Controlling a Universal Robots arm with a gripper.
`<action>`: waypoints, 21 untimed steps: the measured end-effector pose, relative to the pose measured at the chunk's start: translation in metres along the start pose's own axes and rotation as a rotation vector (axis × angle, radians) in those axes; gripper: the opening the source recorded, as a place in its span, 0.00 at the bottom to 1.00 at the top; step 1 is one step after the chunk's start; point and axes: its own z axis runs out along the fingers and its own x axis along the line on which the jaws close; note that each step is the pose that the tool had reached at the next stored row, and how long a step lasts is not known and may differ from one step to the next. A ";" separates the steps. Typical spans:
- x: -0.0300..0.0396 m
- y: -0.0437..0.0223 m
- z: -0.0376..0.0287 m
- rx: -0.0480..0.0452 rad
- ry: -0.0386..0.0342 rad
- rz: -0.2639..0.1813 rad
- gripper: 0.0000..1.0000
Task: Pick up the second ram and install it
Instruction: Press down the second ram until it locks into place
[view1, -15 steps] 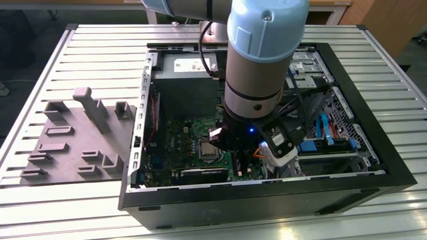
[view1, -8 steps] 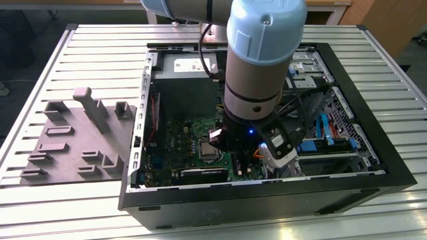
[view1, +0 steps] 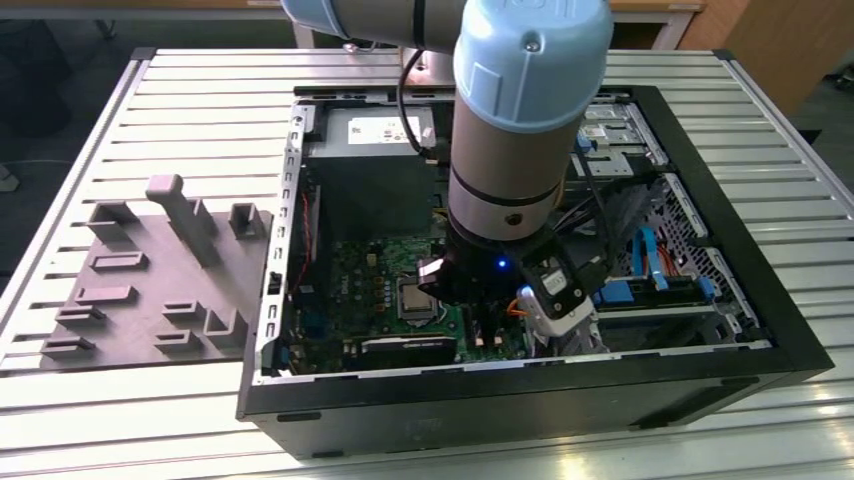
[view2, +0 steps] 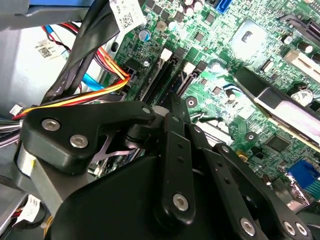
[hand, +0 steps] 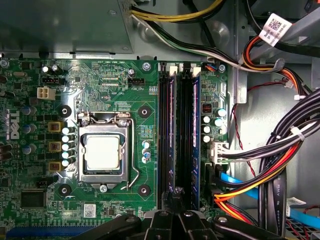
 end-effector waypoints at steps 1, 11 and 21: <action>0.0000 0.0000 0.0001 0.0000 0.0000 0.000 0.11; -0.0006 0.0001 -0.0139 -0.0001 -0.0001 0.000 0.11; -0.0009 0.0002 -0.0229 -0.0003 -0.0001 0.000 0.11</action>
